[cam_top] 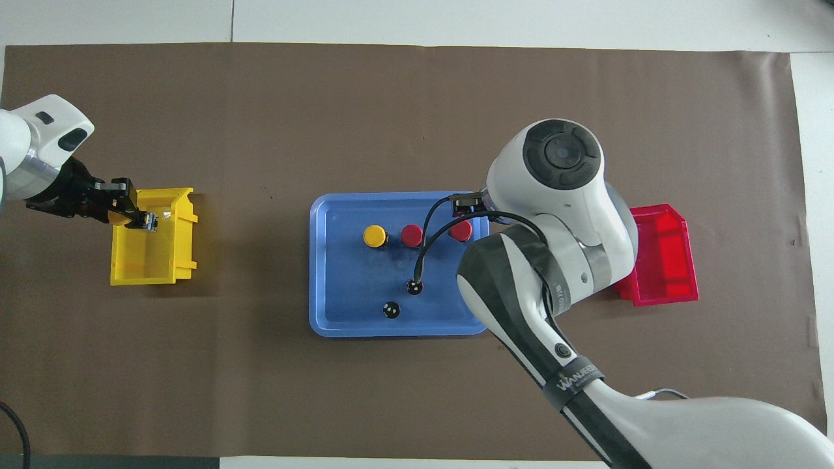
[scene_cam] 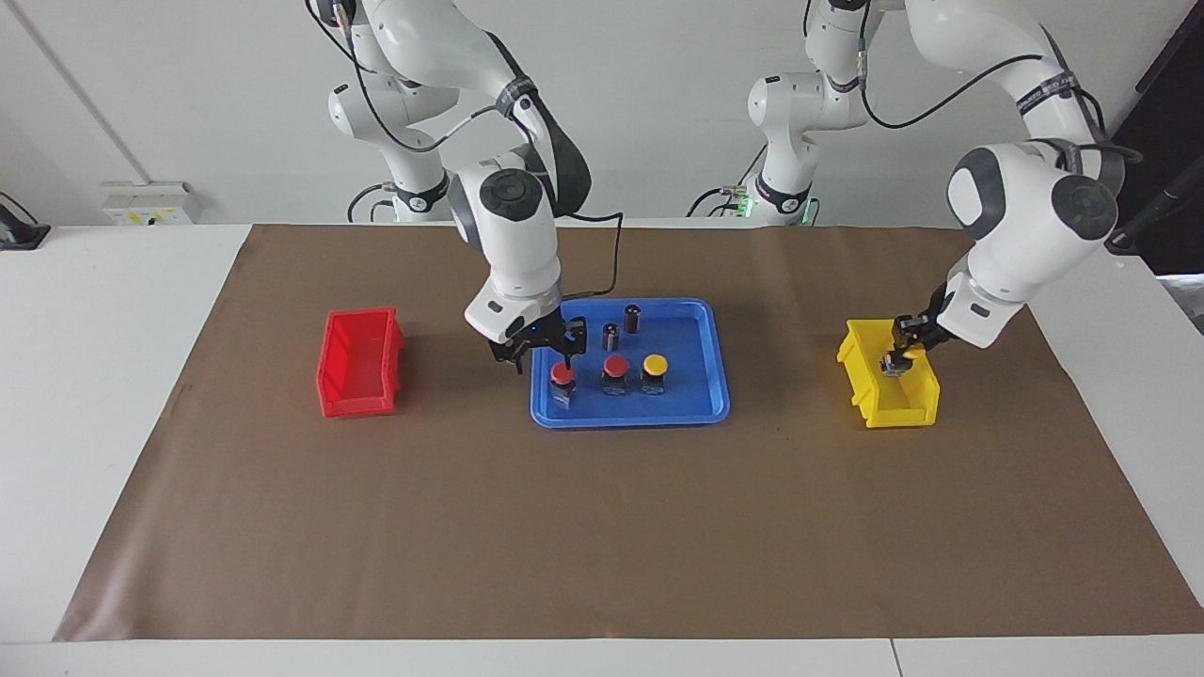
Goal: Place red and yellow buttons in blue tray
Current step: 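Lower the second red button into the tray and open the right gripper, then place yellow in tray with the left gripper while the right gripper withdraws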
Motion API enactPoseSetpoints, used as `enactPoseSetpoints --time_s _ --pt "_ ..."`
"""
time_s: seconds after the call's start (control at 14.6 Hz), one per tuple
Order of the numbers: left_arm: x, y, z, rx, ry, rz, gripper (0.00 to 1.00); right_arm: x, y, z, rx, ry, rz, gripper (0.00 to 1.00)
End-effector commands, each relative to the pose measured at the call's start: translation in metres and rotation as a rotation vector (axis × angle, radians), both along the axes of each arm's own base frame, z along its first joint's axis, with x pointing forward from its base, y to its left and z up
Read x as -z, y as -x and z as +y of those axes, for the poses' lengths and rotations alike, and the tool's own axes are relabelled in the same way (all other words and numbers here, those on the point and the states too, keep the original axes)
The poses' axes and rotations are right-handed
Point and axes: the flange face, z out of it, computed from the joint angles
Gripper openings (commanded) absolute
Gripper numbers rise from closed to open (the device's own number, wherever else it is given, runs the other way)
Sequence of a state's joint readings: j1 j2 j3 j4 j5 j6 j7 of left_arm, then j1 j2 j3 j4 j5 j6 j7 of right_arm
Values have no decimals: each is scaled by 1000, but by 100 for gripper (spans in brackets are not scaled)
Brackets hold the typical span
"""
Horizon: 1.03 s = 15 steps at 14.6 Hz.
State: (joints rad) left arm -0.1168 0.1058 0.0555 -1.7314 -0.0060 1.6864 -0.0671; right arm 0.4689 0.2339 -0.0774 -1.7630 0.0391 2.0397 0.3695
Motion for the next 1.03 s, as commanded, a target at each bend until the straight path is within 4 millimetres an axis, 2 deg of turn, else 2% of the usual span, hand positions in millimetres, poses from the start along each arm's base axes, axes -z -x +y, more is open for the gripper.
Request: enactPoseSetpoints --time_s 0.0,0.07,0.21,0.34,0.41,0.55,0.62,0.69,0.96 --pt "-37 5 -49 -15 -32 11 1 -58 -12 -81 13 -7 -33 100" --pt "-42 7 -68 -10 -32 3 1 -81 -12 -110 29 -8 -38 100" --pt "-30 11 -121 -23 -38 -36 1 -122 -3 -162 82 -1 -3 100" --pt "-2 21 -200 -40 -32 -55 1 -154 16 -203 141 -2 14 100" --pt "9 21 -221 -62 -9 -67 1 -163 23 -219 161 -3 19 100" --pt "35 21 -248 -41 -3 -66 1 -169 32 -248 167 -4 38 100" --pt "47 23 -264 -22 -4 -63 1 -178 40 -258 169 -5 37 100" --pt "56 26 -277 -5 1 -71 1 -177 43 -262 160 -5 41 100" --pt "89 26 -294 17 -11 -55 1 -171 51 -311 207 14 80 100"
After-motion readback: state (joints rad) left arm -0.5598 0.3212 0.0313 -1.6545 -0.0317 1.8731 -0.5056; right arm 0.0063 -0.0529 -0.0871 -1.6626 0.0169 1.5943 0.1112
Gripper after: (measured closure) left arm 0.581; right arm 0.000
